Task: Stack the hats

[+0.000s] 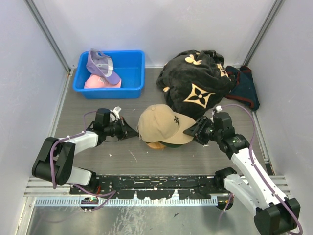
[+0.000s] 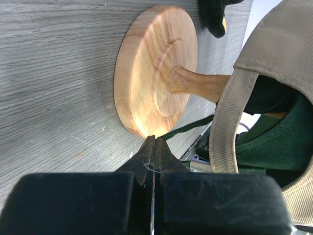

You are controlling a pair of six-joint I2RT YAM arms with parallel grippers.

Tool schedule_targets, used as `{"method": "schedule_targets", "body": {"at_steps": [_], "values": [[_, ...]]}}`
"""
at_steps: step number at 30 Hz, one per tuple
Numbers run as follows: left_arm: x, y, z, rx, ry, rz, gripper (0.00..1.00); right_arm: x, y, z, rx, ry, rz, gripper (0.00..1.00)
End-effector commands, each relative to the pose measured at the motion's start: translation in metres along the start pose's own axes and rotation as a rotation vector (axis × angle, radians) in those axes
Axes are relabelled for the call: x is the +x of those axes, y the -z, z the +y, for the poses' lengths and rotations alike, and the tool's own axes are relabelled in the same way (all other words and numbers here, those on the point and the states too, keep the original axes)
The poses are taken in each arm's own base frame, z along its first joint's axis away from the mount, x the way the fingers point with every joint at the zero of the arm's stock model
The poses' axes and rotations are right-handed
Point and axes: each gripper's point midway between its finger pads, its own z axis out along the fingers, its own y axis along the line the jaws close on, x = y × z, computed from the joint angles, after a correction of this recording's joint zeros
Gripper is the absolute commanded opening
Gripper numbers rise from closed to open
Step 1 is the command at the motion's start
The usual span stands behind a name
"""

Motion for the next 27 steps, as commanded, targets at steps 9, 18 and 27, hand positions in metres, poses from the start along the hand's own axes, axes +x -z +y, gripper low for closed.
{"method": "schedule_targets", "body": {"at_steps": [9, 18, 27], "values": [[0.017, -0.006, 0.029, -0.091, 0.035, 0.047, 0.0, 0.008, 0.03, -0.067, 0.33, 0.064, -0.023, 0.55], [0.01, -0.005, 0.023, -0.094, 0.02, 0.036, 0.0, -0.013, 0.044, -0.068, 0.404, 0.13, -0.105, 0.56], [-0.015, 0.007, 0.004, -0.11, -0.016, -0.05, 0.13, -0.025, 0.045, -0.064, 0.436, 0.172, -0.118, 0.56]]}}
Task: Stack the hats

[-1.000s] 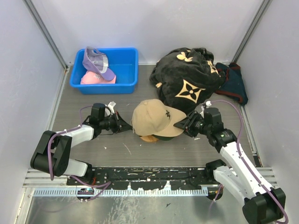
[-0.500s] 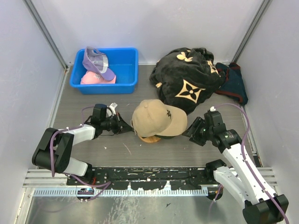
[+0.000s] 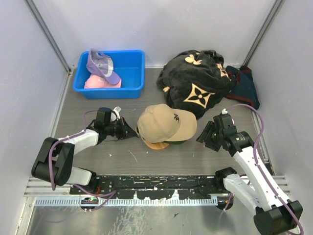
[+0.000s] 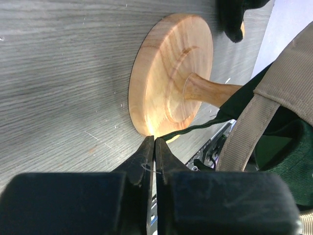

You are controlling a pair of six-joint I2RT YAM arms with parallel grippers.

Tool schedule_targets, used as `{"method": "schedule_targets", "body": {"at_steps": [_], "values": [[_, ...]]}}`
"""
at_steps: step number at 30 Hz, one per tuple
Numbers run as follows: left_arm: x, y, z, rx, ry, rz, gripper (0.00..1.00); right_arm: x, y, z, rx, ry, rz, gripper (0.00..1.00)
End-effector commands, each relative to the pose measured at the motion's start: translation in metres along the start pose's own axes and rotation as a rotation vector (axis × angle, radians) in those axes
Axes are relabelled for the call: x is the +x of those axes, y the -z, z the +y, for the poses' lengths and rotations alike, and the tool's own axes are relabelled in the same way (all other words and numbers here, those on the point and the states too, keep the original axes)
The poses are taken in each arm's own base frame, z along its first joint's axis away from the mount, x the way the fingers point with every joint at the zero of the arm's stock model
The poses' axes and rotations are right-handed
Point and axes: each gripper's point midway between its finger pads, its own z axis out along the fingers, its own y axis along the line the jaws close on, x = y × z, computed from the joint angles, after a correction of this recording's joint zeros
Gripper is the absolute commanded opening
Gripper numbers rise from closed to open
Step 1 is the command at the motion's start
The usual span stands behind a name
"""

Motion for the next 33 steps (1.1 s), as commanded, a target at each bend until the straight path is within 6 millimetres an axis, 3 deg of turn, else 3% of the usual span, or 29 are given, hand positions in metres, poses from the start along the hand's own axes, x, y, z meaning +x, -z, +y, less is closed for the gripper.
{"method": "schedule_targets", "body": {"at_steps": [1, 12, 18, 28, 33], "values": [[-0.018, 0.01, -0.005, -0.032, -0.024, -0.061, 0.17, -0.016, 0.006, 0.005, 0.003, 0.027, -0.056, 0.56], [-0.034, 0.025, -0.023, 0.038, -0.031, -0.137, 0.42, -0.018, -0.002, 0.01, -0.005, 0.034, -0.041, 0.56], [-0.041, 0.037, -0.024, 0.043, -0.021, -0.18, 0.49, -0.019, -0.006, 0.013, -0.012, 0.035, -0.033, 0.56], [-0.06, 0.055, -0.036, 0.071, -0.016, -0.245, 0.53, -0.018, -0.011, 0.017, -0.028, 0.035, -0.018, 0.56], [-0.082, 0.069, -0.047, 0.083, -0.001, -0.305, 0.53, -0.019, -0.011, 0.017, -0.026, 0.038, -0.022, 0.56]]}}
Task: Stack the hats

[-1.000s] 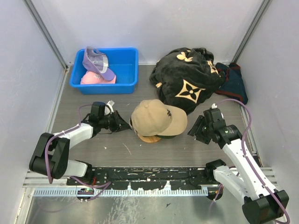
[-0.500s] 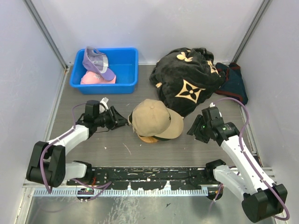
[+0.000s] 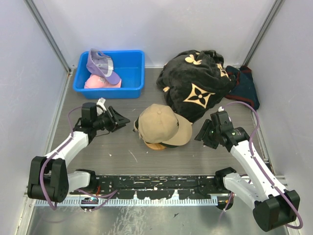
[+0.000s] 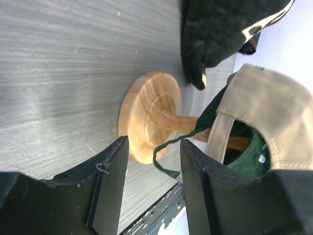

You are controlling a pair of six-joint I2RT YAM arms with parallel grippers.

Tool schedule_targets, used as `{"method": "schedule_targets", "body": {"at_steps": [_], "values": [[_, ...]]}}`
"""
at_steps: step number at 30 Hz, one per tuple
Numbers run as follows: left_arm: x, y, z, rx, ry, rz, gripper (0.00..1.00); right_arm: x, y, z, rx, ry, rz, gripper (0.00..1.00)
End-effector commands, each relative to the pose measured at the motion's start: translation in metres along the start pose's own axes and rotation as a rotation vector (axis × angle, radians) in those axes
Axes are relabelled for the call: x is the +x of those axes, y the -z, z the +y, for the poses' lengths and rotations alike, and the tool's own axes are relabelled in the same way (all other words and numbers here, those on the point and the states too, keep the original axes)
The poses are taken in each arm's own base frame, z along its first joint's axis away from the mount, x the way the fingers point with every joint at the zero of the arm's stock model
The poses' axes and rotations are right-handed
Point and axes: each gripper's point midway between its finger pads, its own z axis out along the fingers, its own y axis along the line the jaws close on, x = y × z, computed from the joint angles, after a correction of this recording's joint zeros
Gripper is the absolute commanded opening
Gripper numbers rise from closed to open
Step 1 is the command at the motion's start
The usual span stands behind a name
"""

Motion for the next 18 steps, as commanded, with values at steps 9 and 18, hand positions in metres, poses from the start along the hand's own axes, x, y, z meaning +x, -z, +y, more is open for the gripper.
{"method": "schedule_targets", "body": {"at_steps": [9, 18], "values": [[-0.126, 0.024, -0.06, -0.062, -0.028, -0.272, 0.55, -0.025, 0.011, 0.006, 0.001, 0.035, -0.095, 0.57], [-0.229, 0.021, -0.033, -0.286, -0.03, -0.465, 0.54, -0.048, 0.027, 0.017, -0.011, 0.062, -0.179, 0.57]]}}
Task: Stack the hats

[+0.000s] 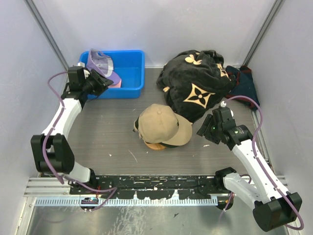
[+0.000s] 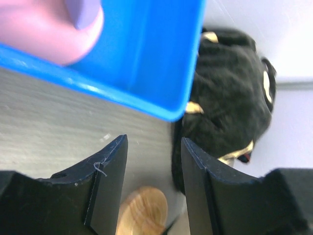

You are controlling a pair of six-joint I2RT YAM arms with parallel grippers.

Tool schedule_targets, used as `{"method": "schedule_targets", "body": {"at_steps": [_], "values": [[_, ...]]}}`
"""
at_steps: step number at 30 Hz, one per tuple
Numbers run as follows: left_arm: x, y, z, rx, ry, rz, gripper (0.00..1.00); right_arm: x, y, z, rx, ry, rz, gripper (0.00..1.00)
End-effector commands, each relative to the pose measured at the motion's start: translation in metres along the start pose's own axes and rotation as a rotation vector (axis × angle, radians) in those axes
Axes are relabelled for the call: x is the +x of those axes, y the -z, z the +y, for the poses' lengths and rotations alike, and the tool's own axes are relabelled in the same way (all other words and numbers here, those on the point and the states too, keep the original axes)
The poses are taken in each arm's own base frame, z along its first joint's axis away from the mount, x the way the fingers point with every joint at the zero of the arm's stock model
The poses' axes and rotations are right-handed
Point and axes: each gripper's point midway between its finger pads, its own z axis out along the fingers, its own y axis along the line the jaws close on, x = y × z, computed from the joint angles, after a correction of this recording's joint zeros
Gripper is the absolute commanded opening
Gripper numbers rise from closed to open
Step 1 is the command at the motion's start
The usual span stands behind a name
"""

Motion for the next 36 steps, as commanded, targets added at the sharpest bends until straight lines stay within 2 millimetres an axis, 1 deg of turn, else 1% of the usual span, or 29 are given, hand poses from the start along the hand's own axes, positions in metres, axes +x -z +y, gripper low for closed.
{"method": "schedule_targets", "body": {"at_steps": [1, 8, 9, 10, 13, 17, 18, 19, 22, 25, 28, 33, 36], "values": [[-0.047, -0.018, 0.031, -0.194, -0.046, -0.113, 0.54, -0.028, 0.013, 0.009, -0.01, 0.026, -0.099, 0.57], [-0.09, -0.048, 0.063, -0.387, -0.096, -0.135, 0.52, -0.035, 0.011, 0.012, -0.007, 0.031, -0.112, 0.58], [-0.095, -0.05, 0.071, -0.422, -0.087, -0.135, 0.52, -0.037, 0.01, 0.012, -0.003, 0.03, -0.114, 0.59], [-0.105, -0.051, 0.075, -0.443, -0.077, -0.152, 0.52, -0.038, 0.01, 0.012, 0.0, 0.032, -0.115, 0.59], [-0.121, -0.06, 0.094, -0.496, -0.087, -0.157, 0.52, -0.043, 0.008, 0.013, 0.012, 0.039, -0.123, 0.6], [-0.137, -0.064, 0.117, -0.6, -0.18, -0.141, 0.53, -0.051, 0.007, 0.012, 0.03, 0.043, -0.129, 0.6], [-0.137, -0.067, 0.126, -0.636, -0.207, -0.124, 0.55, -0.053, 0.006, 0.012, 0.035, 0.043, -0.127, 0.61], [-0.139, -0.067, 0.131, -0.659, -0.237, -0.112, 0.57, -0.054, 0.005, 0.012, 0.036, 0.042, -0.125, 0.61], [-0.142, -0.073, 0.144, -0.694, -0.308, -0.07, 0.7, -0.058, 0.003, 0.013, 0.04, 0.036, -0.121, 0.61], [-0.142, -0.084, 0.152, -0.665, -0.334, -0.03, 0.82, -0.06, 0.0, 0.014, 0.039, 0.03, -0.111, 0.61], [-0.142, -0.095, 0.155, -0.627, -0.343, -0.004, 0.91, -0.063, -0.002, 0.014, 0.042, 0.026, -0.109, 0.61], [-0.131, -0.11, 0.169, -0.614, -0.339, 0.078, 0.92, -0.065, -0.006, 0.015, 0.04, 0.018, -0.1, 0.61], [-0.127, -0.118, 0.175, -0.601, -0.335, 0.093, 0.94, -0.066, -0.007, 0.015, 0.039, 0.019, -0.093, 0.6]]}}
